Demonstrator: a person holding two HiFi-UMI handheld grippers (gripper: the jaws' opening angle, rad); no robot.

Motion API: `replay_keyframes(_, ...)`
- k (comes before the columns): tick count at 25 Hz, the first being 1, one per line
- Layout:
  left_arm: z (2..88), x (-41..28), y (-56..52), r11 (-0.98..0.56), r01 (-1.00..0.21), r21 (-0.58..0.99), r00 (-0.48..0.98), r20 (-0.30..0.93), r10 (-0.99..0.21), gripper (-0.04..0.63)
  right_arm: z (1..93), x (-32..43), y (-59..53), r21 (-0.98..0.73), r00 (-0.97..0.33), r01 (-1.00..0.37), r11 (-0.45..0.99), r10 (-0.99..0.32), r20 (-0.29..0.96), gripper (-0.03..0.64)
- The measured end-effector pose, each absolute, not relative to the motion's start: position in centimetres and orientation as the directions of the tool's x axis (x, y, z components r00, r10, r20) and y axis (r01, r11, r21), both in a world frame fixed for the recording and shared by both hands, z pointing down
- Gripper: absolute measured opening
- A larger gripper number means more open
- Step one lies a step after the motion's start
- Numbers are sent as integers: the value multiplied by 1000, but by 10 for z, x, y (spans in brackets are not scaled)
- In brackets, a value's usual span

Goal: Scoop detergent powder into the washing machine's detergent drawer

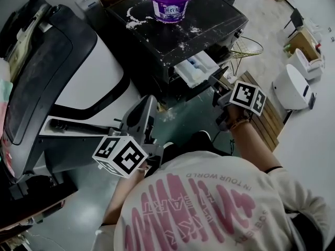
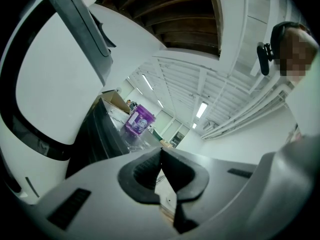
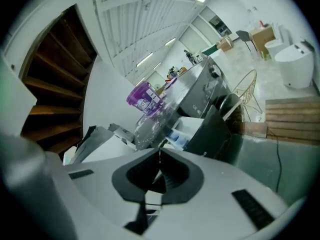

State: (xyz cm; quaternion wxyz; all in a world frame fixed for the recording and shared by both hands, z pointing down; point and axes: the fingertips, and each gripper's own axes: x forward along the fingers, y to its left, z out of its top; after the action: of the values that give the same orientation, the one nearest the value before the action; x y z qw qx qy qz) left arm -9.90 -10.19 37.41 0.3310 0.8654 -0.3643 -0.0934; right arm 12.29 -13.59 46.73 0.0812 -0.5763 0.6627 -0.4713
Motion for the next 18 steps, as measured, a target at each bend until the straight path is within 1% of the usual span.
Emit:
replay_keyframes(4, 377, -98, -104, -520, -560, 645, 727, 81, -682, 3, 467, 114, -141, -633, -310, -772, -65, -830, 463, 0)
replay_keyframes(10, 380, -97, -106, -525, -548, 651, 739, 83, -669, 3, 469, 108, -146, -527, -293, -850, -19, -813, 503, 0)
replay_keyframes(14, 383, -103, -112, -512, -554, 656, 731, 89, -676, 3, 474, 98, -148, -407, -290, -912, 49, -779, 556, -2)
replay_keyframes(18, 384, -106, -115, -511, -554, 657, 731, 90, -677, 3, 479, 87, -149, -304, -290, -945, 124, -746, 600, -2)
